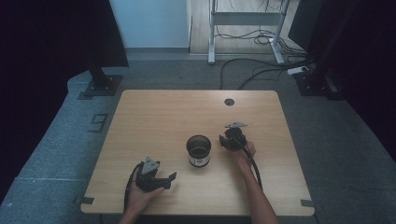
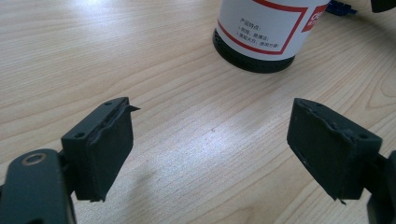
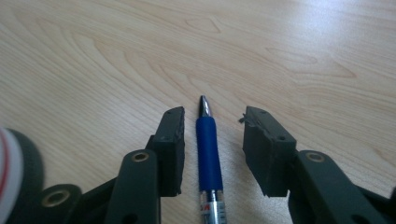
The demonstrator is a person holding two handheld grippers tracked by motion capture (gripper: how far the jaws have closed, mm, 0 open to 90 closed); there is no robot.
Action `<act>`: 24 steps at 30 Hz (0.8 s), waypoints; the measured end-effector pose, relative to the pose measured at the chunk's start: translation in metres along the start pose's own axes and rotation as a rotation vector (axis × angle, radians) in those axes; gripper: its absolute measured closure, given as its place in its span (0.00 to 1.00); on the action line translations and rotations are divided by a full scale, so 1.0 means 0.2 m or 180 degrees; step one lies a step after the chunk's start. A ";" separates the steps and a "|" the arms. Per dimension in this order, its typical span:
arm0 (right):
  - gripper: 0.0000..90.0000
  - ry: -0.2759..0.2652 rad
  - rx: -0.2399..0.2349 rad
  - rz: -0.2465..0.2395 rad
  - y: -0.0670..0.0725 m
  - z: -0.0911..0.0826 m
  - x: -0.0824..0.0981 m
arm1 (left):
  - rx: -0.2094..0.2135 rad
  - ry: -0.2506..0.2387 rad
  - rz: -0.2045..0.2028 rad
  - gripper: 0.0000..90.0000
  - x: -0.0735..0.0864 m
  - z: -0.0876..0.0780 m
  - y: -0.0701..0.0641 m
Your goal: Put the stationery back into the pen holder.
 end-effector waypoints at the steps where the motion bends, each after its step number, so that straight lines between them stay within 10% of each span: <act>1: 0.66 0.0015 0.0002 0.0001 0.00 0.01 0.01 | -0.0001 0.0006 0.0004 0.17 0.00 0.00 0.00; 17: 0.87 -0.0001 0.0009 -0.0027 -0.02 0.01 0.01 | -0.0019 -0.0011 -0.0001 0.17 0.00 0.00 0.01; 24: 0.88 -0.0347 -0.0010 0.0148 -0.07 -0.13 -0.03 | -0.0021 -0.0005 -0.0001 0.17 0.00 0.00 0.01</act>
Point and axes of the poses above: each handheld gripper's, and its own axes: z roughly forward along the jaws, x roughly out of its underside, y roughly to its left, the point moved 6 cm from there along z, roughly forward along the jaws, and after that the axes turned 11 degrees about -z, right-handed, at the moved point
